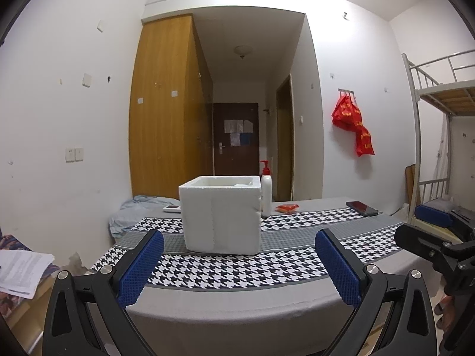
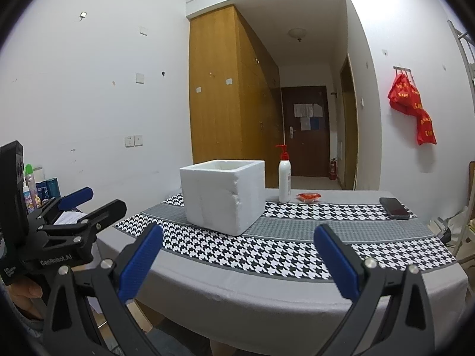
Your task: Organize soft objects
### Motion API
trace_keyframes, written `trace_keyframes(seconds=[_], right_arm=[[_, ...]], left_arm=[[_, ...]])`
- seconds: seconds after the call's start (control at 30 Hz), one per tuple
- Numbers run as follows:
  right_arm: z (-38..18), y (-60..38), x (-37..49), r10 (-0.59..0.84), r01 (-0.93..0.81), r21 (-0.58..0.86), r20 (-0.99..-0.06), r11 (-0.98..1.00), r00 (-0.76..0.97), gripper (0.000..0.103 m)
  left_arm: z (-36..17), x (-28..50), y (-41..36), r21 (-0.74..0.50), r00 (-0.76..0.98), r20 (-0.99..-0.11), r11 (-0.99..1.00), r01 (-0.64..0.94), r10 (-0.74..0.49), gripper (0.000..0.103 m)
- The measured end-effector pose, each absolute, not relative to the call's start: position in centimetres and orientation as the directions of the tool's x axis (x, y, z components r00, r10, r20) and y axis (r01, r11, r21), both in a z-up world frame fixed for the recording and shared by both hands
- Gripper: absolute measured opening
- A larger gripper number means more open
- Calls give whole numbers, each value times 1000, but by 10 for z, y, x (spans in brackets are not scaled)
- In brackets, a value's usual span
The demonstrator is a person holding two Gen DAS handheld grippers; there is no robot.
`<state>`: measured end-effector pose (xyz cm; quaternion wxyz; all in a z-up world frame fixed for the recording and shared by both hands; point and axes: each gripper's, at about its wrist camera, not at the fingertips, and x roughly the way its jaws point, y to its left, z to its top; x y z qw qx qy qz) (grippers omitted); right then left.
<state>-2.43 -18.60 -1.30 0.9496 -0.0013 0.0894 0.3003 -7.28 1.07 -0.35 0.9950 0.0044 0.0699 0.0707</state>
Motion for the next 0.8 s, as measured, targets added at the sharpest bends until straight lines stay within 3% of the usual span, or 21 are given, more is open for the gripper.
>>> trace_keyframes(seconds=[0.8], right_arm=[[-18,-176,-31,576,-582,35,-194,813,794,103]], left_arm=[[-13,-79,18,22,976,-159,988,-150,152,102]])
